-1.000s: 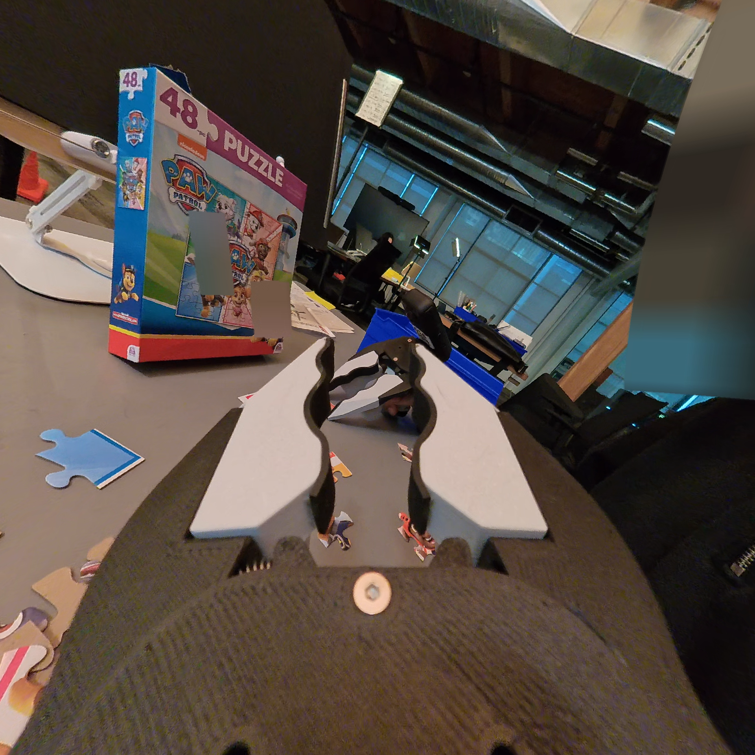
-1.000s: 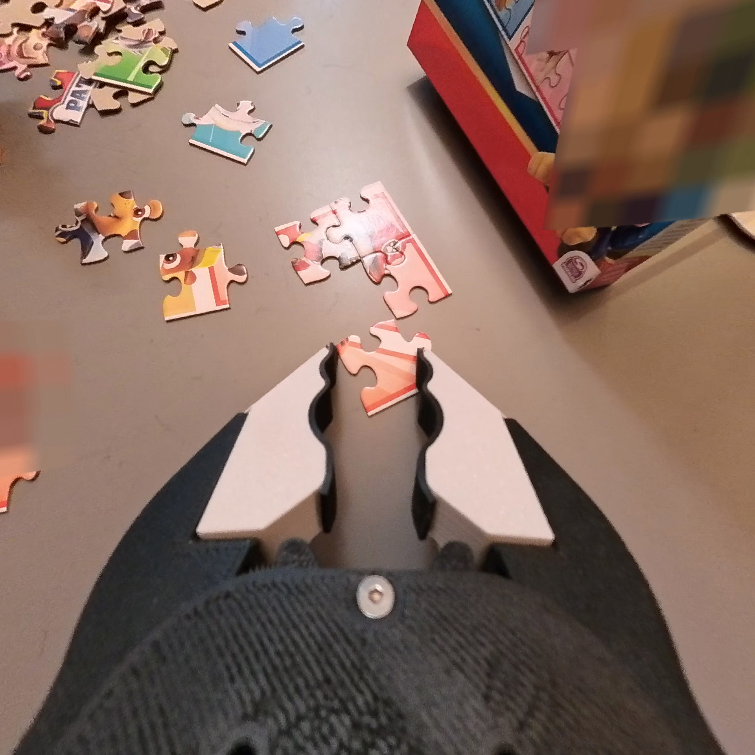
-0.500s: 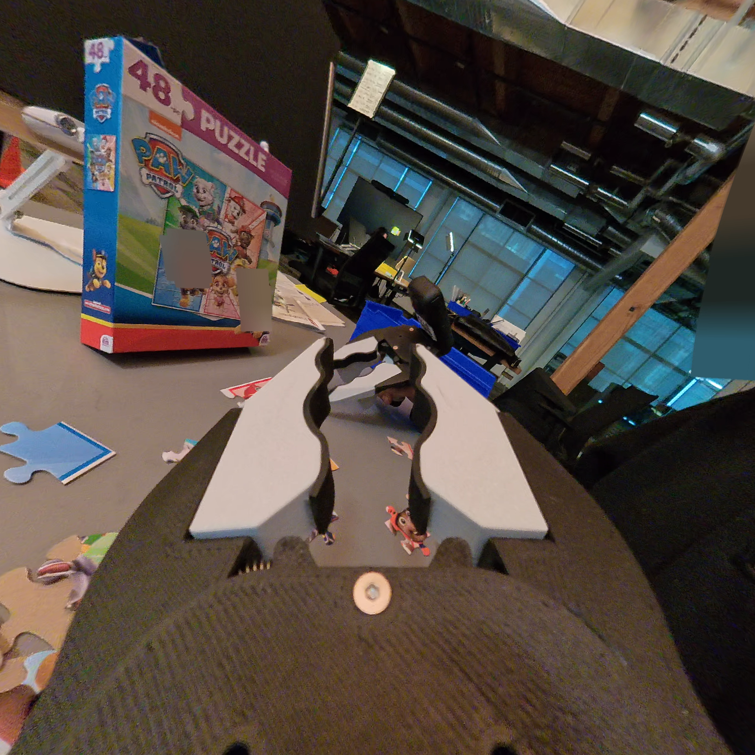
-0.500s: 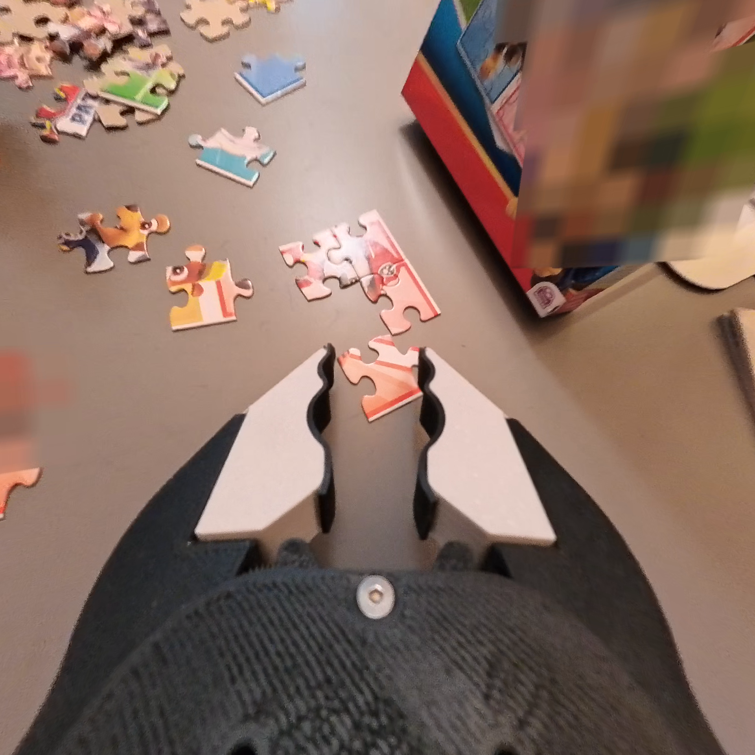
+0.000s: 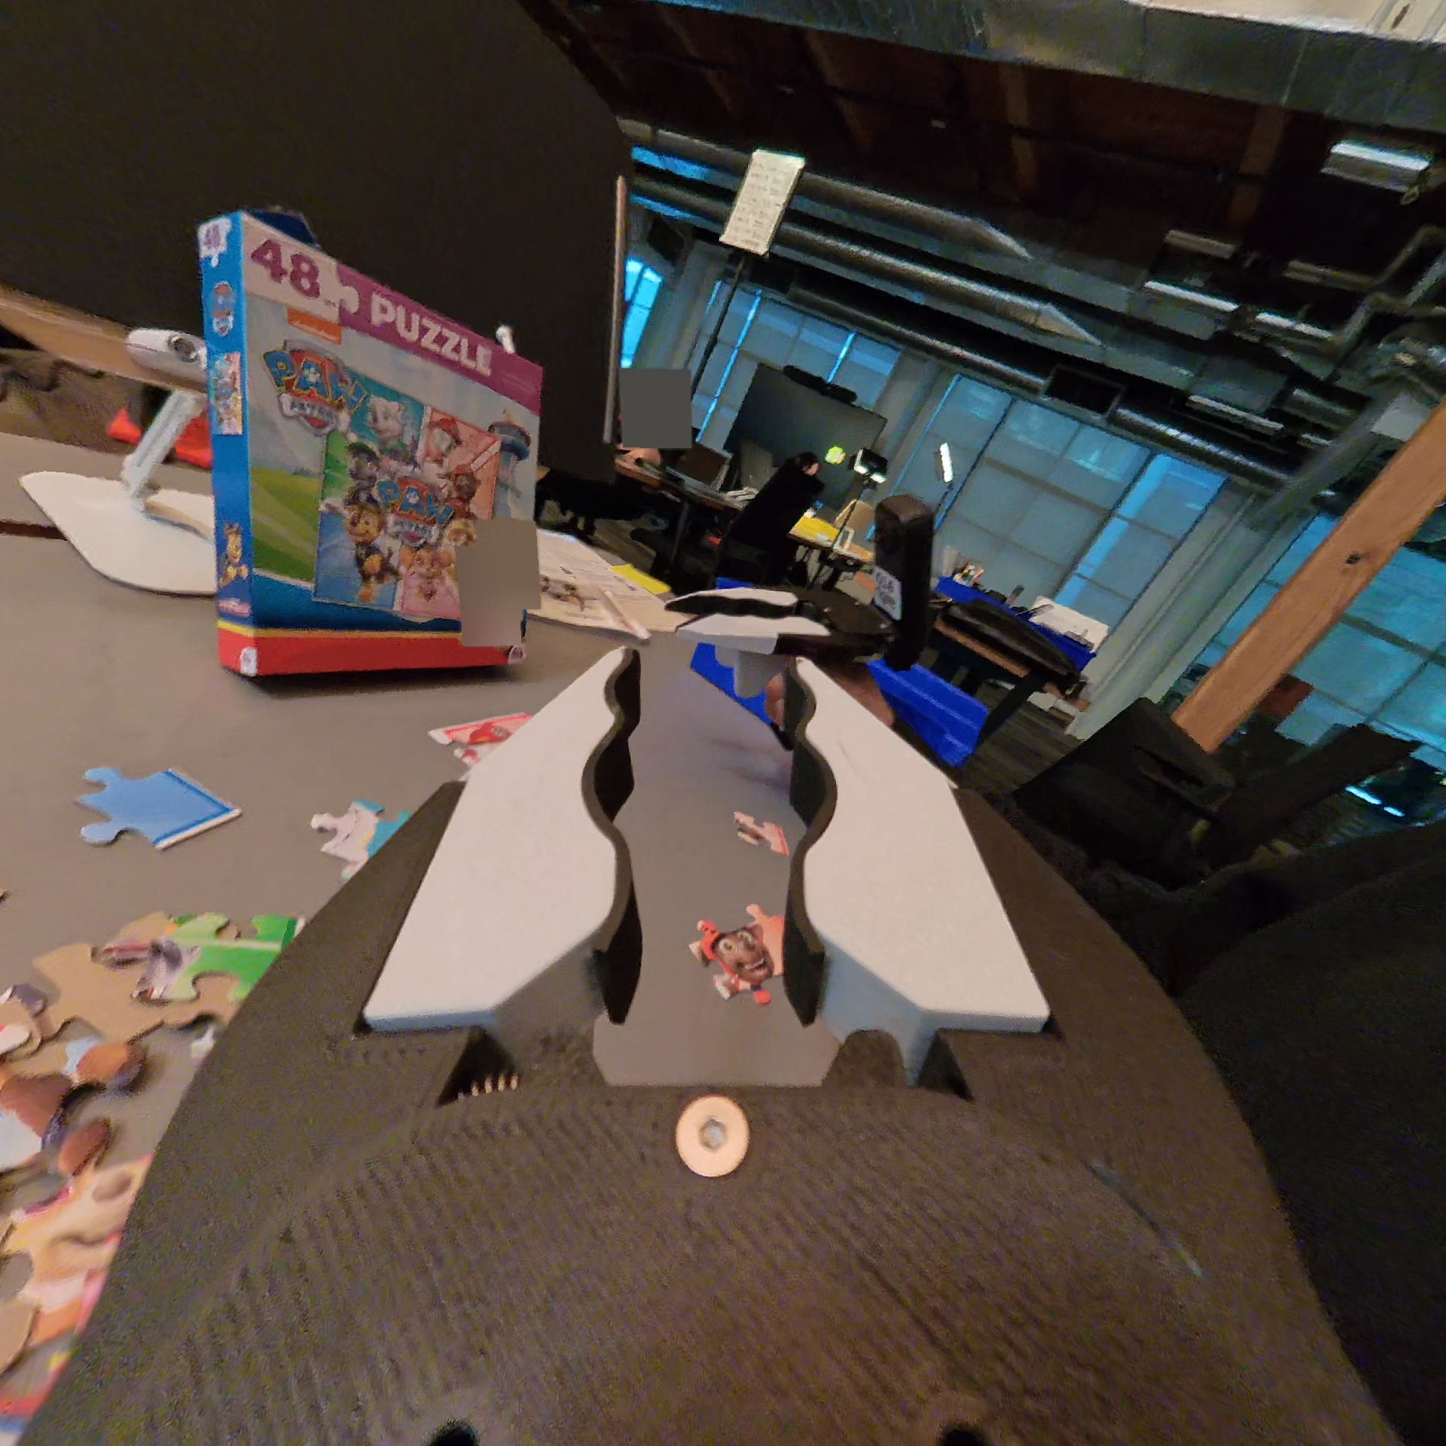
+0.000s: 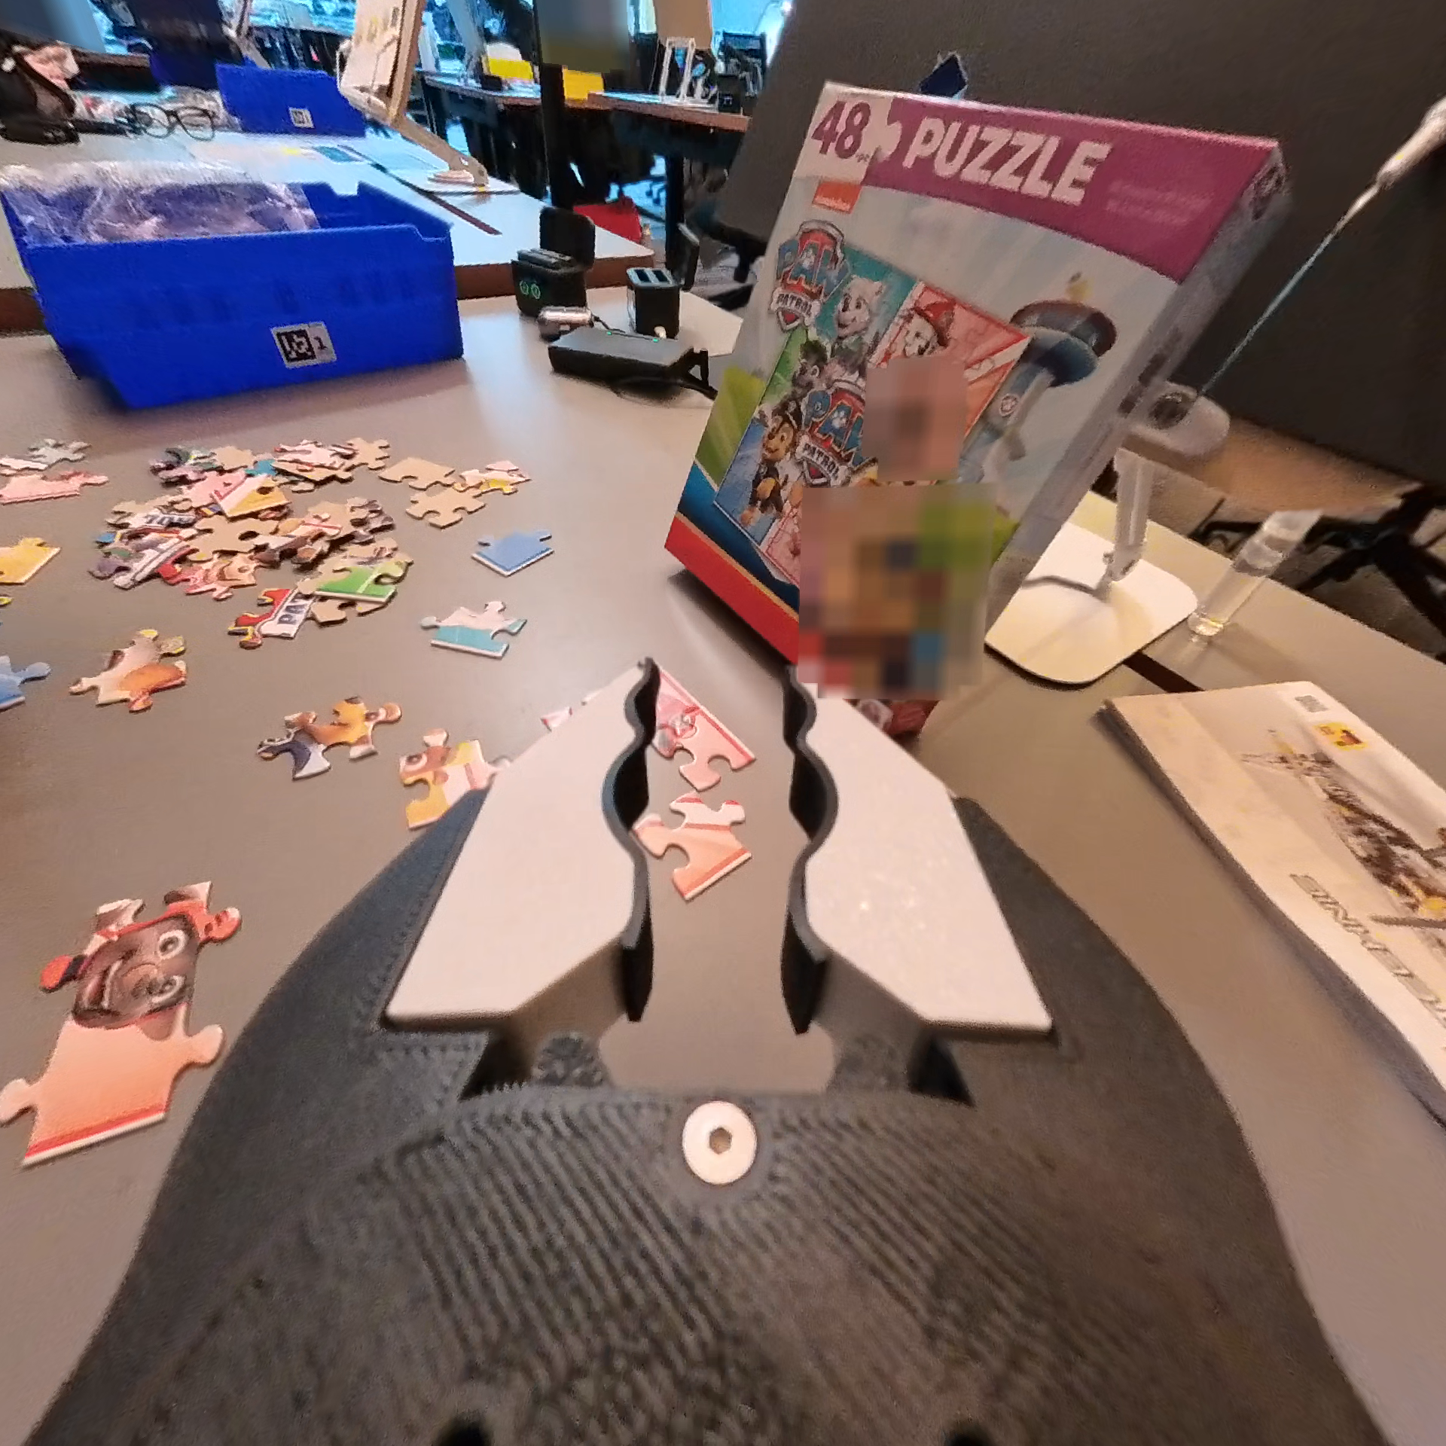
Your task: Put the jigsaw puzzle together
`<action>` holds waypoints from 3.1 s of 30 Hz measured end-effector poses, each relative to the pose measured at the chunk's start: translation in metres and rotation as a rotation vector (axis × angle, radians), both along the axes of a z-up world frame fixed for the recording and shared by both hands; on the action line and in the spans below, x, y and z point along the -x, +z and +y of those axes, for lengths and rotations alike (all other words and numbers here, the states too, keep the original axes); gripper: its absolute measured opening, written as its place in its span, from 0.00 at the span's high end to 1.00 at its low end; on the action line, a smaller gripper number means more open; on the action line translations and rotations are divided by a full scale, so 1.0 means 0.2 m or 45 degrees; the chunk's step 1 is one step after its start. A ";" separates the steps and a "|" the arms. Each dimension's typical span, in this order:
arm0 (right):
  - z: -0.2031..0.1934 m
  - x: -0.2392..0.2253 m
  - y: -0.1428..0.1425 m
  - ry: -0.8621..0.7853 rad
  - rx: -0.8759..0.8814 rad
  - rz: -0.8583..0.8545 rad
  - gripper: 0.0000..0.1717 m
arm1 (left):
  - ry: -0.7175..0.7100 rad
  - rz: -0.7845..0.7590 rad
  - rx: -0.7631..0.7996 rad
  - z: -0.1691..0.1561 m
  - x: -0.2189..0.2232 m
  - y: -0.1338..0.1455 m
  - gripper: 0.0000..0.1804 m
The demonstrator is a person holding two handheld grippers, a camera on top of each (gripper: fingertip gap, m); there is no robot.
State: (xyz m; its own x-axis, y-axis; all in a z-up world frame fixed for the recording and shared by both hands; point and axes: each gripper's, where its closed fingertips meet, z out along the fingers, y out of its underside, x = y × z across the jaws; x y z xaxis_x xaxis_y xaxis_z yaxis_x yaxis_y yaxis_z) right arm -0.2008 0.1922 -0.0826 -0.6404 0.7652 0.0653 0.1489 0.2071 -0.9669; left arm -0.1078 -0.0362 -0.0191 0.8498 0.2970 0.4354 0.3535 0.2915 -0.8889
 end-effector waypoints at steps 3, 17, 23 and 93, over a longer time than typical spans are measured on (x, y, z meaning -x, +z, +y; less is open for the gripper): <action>0.04 0.01 -0.07 -0.025 -0.031 -0.039 0.82 | 0.021 -0.074 0.073 0.00 0.00 -0.12 0.81; 0.06 0.02 -0.04 -0.060 0.040 -0.052 0.82 | 0.030 -0.123 0.145 0.06 -0.02 -0.25 0.80; 0.02 0.01 -0.05 -0.037 0.021 -0.051 0.82 | 0.074 -0.119 0.168 0.01 0.02 -0.25 0.80; 0.09 0.05 -0.07 -0.189 0.027 0.075 0.85 | 0.461 -0.095 0.426 -0.45 0.69 -0.22 0.94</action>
